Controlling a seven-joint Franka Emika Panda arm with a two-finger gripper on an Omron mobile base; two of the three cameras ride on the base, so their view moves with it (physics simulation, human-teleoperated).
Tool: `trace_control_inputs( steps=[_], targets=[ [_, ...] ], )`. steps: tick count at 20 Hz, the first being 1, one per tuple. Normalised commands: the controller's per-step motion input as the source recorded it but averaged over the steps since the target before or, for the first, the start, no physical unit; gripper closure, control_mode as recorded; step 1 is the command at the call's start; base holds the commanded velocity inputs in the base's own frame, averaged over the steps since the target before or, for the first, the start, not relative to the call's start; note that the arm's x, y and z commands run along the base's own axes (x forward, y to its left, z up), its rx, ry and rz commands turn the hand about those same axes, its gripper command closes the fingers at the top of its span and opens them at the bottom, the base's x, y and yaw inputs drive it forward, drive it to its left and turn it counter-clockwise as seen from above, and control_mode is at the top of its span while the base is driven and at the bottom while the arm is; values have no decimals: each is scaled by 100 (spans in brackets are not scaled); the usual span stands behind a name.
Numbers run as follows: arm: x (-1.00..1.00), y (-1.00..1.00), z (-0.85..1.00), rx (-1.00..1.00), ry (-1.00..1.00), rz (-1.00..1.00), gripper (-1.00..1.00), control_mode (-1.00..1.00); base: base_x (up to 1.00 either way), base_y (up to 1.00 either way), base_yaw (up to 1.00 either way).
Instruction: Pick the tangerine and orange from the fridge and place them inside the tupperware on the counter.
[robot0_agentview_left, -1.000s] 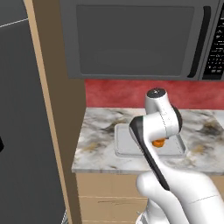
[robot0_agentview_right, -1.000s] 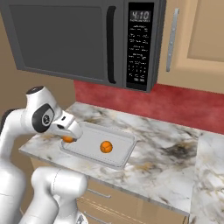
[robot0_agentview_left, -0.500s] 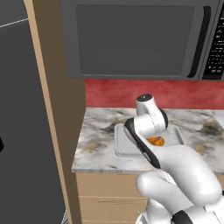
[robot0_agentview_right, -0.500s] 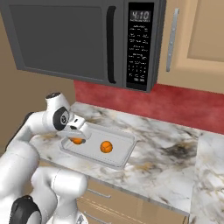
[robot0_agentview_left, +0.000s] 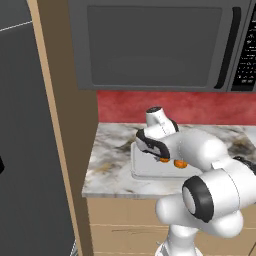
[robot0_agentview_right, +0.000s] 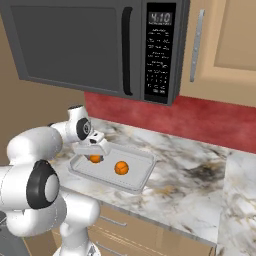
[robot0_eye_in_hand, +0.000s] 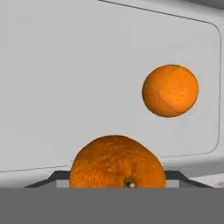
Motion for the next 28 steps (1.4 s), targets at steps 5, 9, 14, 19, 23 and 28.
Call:
trace_control_inputs(
  steps=[5, 9, 14, 19, 23, 28],
  targets=[
    [14, 0, -50, 0, -8, 2, 100, -100, 0, 0, 0],
    [11, 0, -47, 0, -6, 0, 100, -100, 0, 0, 0],
    [17, 0, -36, 0, -7, 0, 100, -100, 0, 0, 0],
    [15, 0, -35, 0, -6, 0, -100, -100, 0, 0, 0],
    [8, 0, -23, 0, -6, 0, -100, -100, 0, 0, 0],
    [0, 0, -4, 0, -22, 0, -100, -100, 0, 0, 0]
  ],
)
